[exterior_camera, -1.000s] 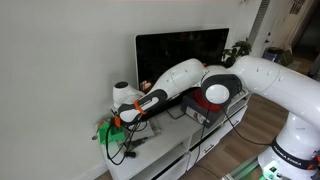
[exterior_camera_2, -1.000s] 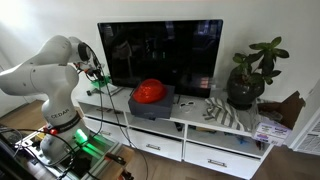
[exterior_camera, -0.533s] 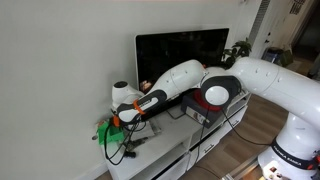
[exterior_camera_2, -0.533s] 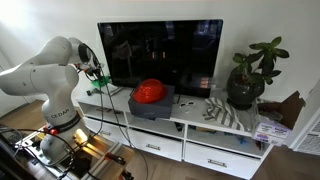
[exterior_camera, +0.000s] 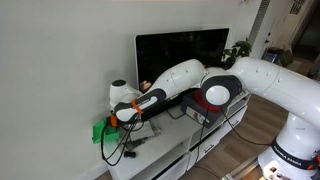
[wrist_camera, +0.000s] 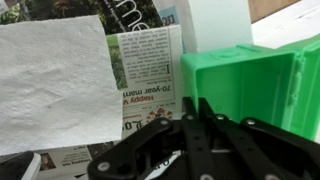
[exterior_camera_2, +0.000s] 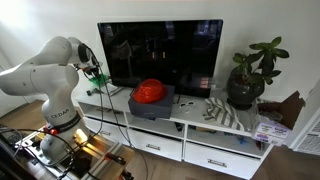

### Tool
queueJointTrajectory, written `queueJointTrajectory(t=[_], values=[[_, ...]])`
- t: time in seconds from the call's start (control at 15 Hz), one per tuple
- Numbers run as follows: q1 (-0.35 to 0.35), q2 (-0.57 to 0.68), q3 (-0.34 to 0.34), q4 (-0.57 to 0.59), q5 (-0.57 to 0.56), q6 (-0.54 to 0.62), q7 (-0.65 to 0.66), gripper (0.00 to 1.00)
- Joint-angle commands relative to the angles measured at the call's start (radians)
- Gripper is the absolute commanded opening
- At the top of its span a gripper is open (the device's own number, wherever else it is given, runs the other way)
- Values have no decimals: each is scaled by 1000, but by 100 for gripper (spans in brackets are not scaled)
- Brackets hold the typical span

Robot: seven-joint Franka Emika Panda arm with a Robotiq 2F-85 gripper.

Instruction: Place the green box next to the blue box

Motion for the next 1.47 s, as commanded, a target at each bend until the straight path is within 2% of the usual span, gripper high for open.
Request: queueJointTrajectory(t=[0.0,0.47,0.87,1.07,1.4], values=[[11,-49,34,-12,9,-43,-23,2],[73,-179,76,-137,7,-173,45,2],[128,-390,52,-411,-10,-129,245,2],[134,-485,48,-538,-21,-127,314,2],[129,-635,40,-764,-96,-114,288,2]])
